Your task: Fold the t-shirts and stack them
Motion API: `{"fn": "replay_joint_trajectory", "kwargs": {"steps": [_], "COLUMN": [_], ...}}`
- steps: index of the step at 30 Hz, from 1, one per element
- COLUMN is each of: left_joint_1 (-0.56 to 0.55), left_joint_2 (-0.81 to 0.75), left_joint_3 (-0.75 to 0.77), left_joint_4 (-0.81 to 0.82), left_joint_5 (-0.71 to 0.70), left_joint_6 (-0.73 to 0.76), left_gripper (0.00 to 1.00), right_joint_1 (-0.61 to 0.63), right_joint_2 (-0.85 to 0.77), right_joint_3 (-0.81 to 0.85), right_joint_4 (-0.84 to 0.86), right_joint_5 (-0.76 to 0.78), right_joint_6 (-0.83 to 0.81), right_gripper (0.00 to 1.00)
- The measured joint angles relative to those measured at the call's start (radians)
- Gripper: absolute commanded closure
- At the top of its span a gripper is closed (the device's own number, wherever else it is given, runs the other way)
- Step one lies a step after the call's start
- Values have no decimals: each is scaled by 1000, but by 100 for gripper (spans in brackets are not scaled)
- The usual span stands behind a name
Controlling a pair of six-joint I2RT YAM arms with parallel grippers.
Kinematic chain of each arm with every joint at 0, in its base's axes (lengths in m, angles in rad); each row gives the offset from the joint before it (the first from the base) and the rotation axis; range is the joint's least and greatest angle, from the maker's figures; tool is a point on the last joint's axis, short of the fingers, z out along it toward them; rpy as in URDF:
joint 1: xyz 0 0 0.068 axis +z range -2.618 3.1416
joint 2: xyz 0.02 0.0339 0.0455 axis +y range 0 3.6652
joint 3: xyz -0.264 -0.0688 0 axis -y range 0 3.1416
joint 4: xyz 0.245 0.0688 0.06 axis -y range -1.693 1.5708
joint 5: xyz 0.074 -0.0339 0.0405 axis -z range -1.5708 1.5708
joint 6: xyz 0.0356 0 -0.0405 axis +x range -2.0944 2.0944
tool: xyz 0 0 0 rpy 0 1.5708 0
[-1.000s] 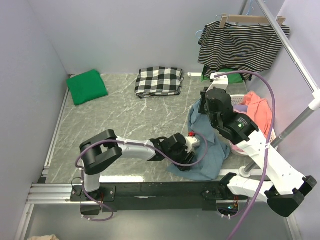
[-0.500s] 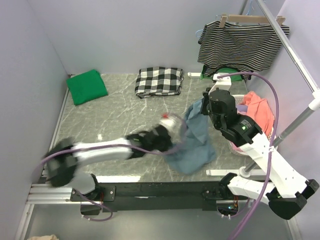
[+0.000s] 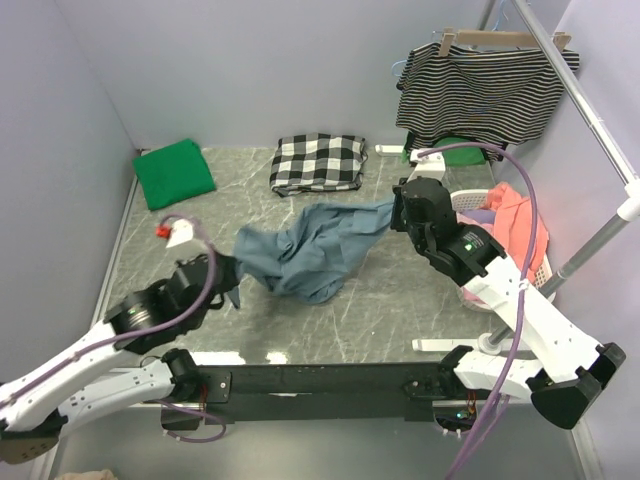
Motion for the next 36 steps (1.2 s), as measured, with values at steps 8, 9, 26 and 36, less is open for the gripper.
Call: {"fn": "replay_joint_trajectory", "kwargs": {"steps": [8,9,26,36], "left_joint_1": [0,0,179,419], "left_joint_2": [-188,-184,177,629], "left_joint_3": [35,38,96,189], "left_joint_4": [-279,-295,-185,224], "left_joint_5": [-118,-128,-182,201], "left_joint_6": [-165,-179,-95,181], "left_gripper": [99,99,4,17], "right_joint_1": [-31,-38,-266,-258], "right_joint_2": [90,125,819,491], "right_joint_3": [26,37,584,48], "right_joint_4": [40,51,49,135], "right_joint_5": [87,89,-119,-355], "right_joint_6": [-11,-11,-35,26], "right_gripper": [92,92,23,25]}}
